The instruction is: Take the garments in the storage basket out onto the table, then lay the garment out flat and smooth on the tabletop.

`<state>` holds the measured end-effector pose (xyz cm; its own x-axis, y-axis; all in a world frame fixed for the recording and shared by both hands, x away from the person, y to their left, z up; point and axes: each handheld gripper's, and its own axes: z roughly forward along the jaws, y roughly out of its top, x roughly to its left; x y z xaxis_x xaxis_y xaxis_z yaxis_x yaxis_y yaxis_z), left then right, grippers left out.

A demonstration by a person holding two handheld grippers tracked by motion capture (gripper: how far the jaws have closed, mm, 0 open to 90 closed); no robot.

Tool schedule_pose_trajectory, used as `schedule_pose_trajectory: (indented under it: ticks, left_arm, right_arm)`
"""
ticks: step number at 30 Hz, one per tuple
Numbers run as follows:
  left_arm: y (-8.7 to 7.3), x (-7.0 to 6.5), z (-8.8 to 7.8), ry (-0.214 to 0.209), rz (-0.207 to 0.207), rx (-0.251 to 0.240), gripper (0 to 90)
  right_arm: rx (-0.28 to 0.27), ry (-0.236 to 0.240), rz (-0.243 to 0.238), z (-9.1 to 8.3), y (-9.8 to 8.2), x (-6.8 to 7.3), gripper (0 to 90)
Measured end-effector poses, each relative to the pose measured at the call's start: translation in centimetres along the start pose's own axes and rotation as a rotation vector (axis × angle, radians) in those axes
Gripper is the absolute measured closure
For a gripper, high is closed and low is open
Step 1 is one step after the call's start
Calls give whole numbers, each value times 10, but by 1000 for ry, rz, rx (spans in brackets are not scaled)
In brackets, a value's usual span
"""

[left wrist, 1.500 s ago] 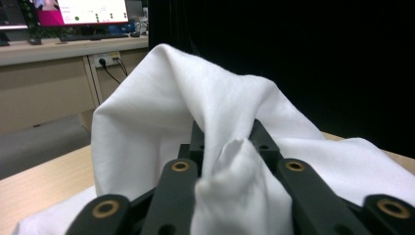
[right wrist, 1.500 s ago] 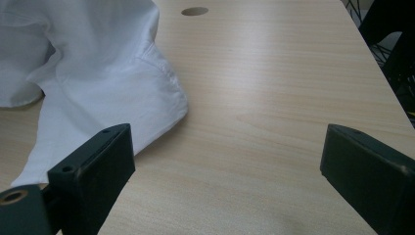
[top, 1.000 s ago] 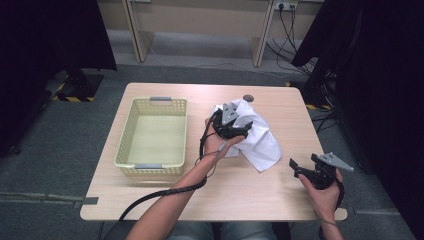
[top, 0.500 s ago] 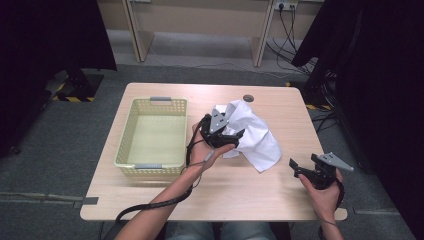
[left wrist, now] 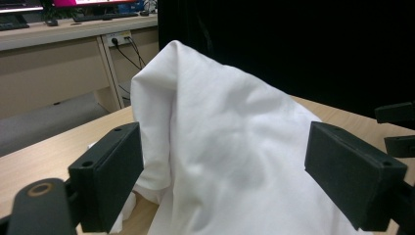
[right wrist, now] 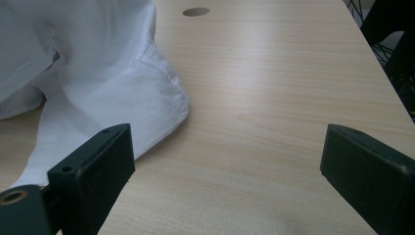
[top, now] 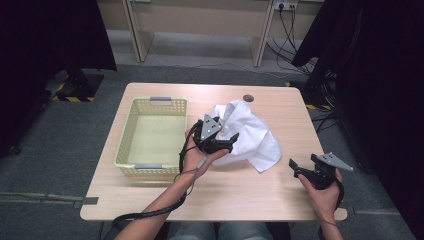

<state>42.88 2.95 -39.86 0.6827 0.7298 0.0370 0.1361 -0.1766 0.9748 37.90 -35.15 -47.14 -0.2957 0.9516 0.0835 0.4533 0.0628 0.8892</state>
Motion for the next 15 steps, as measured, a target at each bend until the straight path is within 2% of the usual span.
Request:
schedule_pose_trajectory:
  ticks: [5,15]
  left_arm:
    - [-3,3,-1,11,-8,4,138]
    - [-5,-2,3,-2,4,5,142]
  right_arm:
    - [-2,-1,3,0,0,0,63]
    - [2,18,-10,1,1,2,65]
